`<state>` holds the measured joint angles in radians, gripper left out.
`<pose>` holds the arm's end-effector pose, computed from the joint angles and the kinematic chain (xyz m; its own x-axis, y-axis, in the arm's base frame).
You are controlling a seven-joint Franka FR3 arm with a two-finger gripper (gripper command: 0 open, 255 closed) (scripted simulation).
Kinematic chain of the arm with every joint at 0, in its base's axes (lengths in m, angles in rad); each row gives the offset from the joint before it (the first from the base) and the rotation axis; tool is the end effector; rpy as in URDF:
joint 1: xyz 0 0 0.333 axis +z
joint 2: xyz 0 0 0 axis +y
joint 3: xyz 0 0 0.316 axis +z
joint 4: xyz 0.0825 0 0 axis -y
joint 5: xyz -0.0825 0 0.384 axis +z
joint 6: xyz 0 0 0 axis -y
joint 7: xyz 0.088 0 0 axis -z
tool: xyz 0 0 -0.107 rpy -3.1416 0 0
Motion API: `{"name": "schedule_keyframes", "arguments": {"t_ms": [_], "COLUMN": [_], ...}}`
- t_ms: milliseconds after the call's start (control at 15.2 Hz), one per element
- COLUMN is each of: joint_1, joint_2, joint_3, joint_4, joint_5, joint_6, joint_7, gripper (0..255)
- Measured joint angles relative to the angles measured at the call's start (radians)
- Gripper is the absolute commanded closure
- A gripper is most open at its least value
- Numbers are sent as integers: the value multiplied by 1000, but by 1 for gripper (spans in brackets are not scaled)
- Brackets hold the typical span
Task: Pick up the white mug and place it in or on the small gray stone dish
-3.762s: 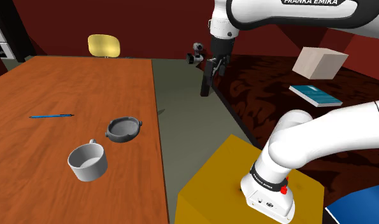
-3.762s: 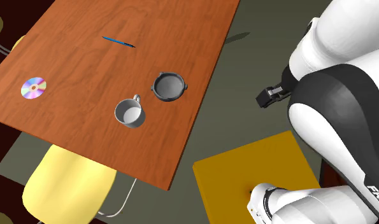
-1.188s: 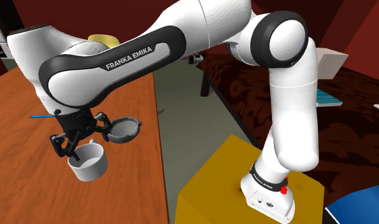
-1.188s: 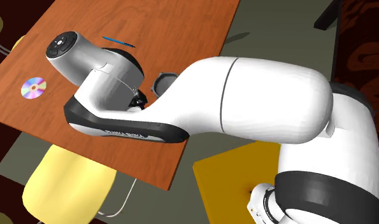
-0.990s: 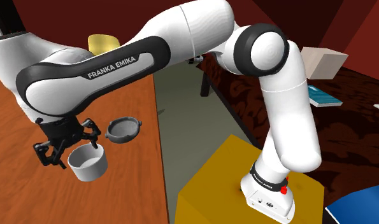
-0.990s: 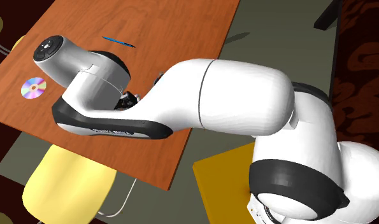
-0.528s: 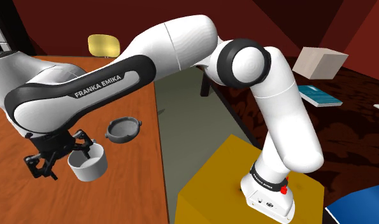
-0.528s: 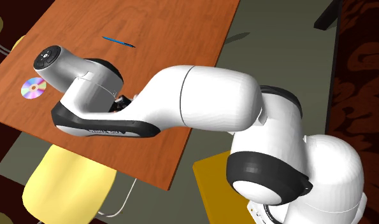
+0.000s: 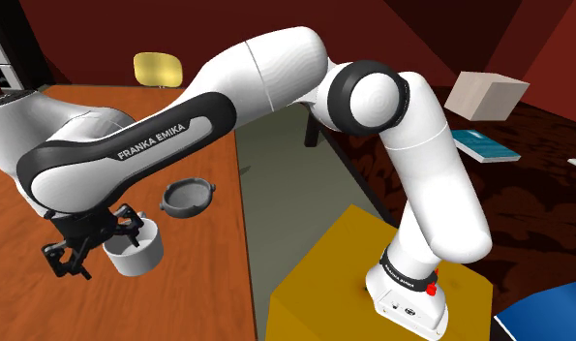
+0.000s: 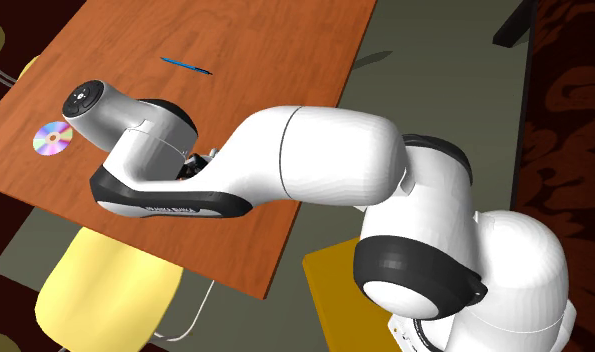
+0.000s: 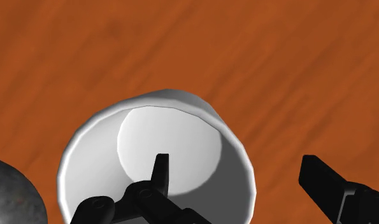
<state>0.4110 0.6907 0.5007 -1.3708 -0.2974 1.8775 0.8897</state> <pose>0.5081 0.4991 0.3353 0.9949 0.0416 -0.0922 0.0466 -0.9975 0.0527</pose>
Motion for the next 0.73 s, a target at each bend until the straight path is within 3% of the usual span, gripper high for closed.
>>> {"name": "schedule_keyframes", "arguments": {"t_ms": [66, 132, 726], "joint_1": [0, 0, 0], "joint_2": [0, 0, 0], "joint_3": [0, 0, 0], "joint_4": [0, 0, 0], "joint_5": [0, 0, 0], "joint_6": [0, 0, 0], "joint_7": [0, 0, 0], "gripper": [0, 255, 255]}}
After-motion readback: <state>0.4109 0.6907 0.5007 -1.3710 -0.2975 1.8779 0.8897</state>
